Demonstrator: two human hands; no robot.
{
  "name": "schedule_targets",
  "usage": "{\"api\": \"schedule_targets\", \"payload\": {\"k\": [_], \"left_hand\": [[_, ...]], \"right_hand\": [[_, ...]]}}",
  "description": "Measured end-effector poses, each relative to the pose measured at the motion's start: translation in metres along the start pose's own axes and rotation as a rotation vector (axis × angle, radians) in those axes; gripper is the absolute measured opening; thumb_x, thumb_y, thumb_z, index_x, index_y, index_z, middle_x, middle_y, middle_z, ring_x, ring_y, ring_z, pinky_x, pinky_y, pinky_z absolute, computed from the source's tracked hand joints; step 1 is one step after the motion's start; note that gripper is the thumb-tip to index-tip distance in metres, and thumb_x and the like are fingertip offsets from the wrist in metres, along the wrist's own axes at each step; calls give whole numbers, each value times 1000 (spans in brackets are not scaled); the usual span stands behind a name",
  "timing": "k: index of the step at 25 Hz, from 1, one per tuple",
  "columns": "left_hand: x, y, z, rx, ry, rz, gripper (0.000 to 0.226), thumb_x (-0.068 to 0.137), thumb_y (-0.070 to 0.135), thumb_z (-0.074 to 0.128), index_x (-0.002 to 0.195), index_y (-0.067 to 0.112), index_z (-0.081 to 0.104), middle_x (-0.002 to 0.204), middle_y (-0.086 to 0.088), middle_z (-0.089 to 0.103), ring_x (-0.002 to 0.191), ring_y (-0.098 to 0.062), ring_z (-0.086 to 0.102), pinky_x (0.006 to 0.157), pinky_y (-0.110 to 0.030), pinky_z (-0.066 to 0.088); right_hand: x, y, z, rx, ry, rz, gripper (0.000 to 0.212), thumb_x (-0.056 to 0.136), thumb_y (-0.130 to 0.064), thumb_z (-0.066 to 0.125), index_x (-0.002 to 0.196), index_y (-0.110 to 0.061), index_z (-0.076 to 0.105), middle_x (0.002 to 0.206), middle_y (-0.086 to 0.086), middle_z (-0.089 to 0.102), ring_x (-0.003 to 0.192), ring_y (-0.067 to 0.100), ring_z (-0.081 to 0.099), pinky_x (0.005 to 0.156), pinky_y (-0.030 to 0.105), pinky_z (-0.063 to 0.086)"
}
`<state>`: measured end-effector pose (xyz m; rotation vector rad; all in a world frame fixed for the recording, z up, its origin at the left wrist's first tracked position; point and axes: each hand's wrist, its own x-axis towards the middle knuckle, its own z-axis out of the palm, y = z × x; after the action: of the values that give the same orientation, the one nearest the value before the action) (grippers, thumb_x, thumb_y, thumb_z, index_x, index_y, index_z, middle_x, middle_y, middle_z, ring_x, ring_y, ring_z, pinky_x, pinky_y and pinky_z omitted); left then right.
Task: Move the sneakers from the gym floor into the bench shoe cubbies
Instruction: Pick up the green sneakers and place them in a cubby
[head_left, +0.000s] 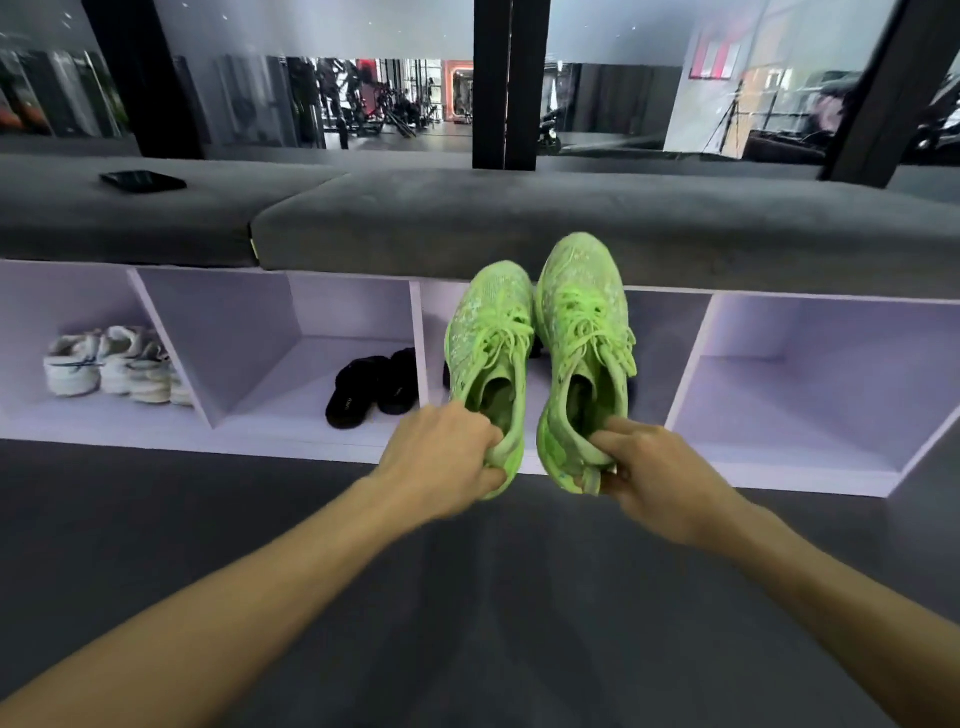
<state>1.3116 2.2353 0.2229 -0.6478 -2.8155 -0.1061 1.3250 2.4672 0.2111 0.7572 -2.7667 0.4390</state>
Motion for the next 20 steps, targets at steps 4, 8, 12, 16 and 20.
{"api": "schedule_targets", "payload": {"k": [4,8,12,16,20], "left_hand": [[-6,-6,48,-59,-93,-18,39,77,37,63,56,18,36,57,2,40,62,-26,46,53,-31,30],[11,-19,81,-84,-134,-37,41,78,38,63,56,17,36,59,1,40,64,-25,47,54,-31,34],[48,-44,105,-104,-152,-51,39,76,35,64,55,18,36,58,1,41,61,-24,43,47,-30,26],[87,-66,121,-131,-183,-38,41,75,31,66,54,18,35,56,0,38,54,-21,36,45,-29,21],[129,-86,143,-154,-239,-44,41,76,31,67,55,18,34,58,1,38,61,-25,41,47,-31,22]], "right_hand": [[-8,11,45,33,-93,49,17,78,-13,59,70,-19,46,75,-9,41,72,21,49,63,36,40],[7,28,80,70,-119,84,19,80,-15,59,68,-21,44,73,-10,41,67,17,42,60,33,37],[43,50,102,74,-122,113,18,83,-23,64,72,-16,53,73,-10,45,67,15,42,60,30,37],[83,77,109,60,-143,158,20,80,-22,68,69,-20,51,70,-9,47,67,15,43,59,25,34],[128,111,119,50,-199,188,31,77,-29,72,64,-25,44,64,-12,43,65,15,41,55,18,29]]}}
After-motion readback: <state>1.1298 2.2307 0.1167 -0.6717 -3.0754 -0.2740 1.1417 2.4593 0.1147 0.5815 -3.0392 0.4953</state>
